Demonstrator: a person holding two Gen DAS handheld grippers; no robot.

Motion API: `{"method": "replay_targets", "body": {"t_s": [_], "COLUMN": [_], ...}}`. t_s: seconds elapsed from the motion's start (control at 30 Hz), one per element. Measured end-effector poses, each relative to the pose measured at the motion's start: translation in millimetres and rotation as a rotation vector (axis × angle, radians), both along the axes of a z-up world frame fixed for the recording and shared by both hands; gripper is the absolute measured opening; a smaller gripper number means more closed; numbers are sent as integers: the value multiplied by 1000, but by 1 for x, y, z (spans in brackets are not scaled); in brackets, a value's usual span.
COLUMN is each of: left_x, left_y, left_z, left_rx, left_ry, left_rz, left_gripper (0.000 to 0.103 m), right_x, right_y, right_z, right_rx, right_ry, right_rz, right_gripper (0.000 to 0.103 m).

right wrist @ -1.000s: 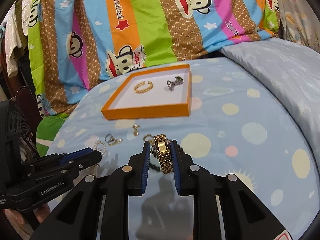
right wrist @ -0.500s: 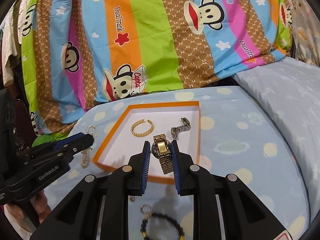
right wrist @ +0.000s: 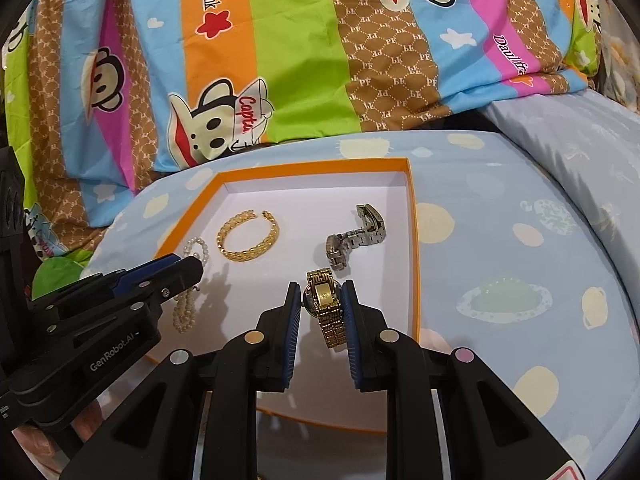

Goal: Organize jewelry
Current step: 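Lower the pearl necklace and gold watch into the orange box, opening both grippers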

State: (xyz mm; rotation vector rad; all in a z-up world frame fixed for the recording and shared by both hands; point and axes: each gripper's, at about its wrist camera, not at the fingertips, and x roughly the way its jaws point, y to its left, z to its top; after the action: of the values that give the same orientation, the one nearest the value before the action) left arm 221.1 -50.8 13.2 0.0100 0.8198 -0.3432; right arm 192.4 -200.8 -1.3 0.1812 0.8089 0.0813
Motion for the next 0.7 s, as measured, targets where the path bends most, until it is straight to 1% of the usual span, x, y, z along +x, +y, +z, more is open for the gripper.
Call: {"method": "replay_targets", "body": {"t_s": [0.1,0.17,0.2,0.23,0.27,0.33,0.4,0.47,0.5,0.6,0.7], "left_x": [3,7,7,7,7,3,-3,-14,-21,-46,-75], "left_y": [0,4,5,8,12,18,25,35,41,56,71], "left_z": [-5,-8,-8,-7,-3,6,19,32,37,42,30], "left_rx": [9,-12,-12,-15,-27,-48,-51,-56,-59,-55,-37], "left_ry": [9,22,19,9,-1,-25,-56,-81,-89,-101,-71], "left_rz": [8,23,39,53,57,68,83,90,91,92,89], "left_gripper": [22,25,30,40,44,44,45,48,48,52,52], "right_x": [2,-1,-3,-6,-11,-22,-39,-59,-69,-98,-126], "right_y": [-2,-6,-9,-12,-15,-20,-25,-29,-30,-33,-34], "right_z": [-3,0,3,7,13,26,40,49,51,45,29], "right_rx": [-9,-12,-7,0,3,1,-4,-6,-9,-21,-1], "right_ry": [2,-27,-40,-62,-87,-129,-167,-186,-190,-173,-123], "right_rz": [-15,-45,-53,-64,-78,-95,-107,-109,-111,-117,-119], "right_gripper": [20,22,24,25,26,28,29,33,36,36,36]}}
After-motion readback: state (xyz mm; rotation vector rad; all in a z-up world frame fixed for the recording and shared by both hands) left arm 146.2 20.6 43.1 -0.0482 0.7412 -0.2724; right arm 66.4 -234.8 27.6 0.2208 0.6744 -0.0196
